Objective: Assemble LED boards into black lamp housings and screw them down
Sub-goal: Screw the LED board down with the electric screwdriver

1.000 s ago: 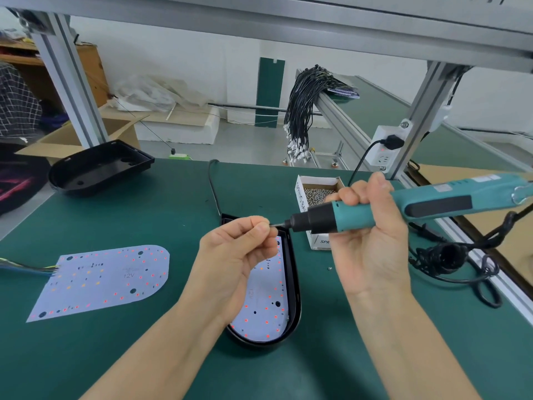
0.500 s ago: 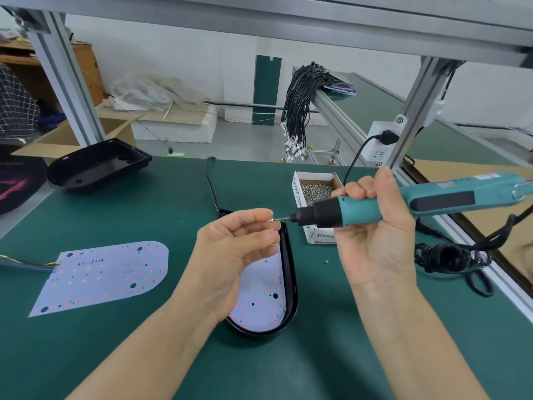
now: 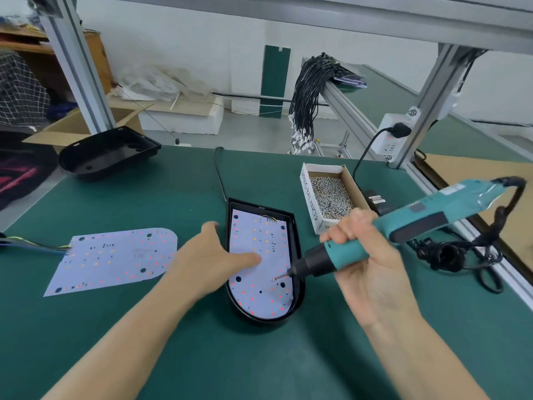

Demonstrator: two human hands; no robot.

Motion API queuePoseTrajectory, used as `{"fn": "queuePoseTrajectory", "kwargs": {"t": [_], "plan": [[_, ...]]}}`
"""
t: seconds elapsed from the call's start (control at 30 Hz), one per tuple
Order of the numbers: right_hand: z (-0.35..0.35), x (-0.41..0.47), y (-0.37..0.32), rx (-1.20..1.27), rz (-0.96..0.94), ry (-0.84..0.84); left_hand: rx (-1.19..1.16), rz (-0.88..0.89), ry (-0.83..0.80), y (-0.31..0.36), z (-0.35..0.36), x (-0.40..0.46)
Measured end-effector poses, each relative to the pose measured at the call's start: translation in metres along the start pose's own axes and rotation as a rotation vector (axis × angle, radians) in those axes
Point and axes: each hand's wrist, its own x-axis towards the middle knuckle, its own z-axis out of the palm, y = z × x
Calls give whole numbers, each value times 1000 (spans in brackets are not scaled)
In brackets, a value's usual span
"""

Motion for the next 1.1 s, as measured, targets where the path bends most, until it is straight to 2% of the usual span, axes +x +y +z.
{"fn": "queuePoseTrajectory", "kwargs": {"t": [0.2, 0.4, 0.87, 0.97, 1.1], "plan": [[0, -6, 13, -93, 46, -23, -140, 62, -119, 5, 0, 4], [1, -3, 18, -102, 57, -26, -165, 117, -139, 4, 2, 6], [-1, 3, 19, -144, 73, -32, -193, 128, -142, 0, 5, 10], [1, 5, 19, -194, 66, -77, -186, 124, -139, -1, 5, 11], [0, 6, 14, -167, 126, -269, -190, 118, -141, 0, 5, 11]]}}
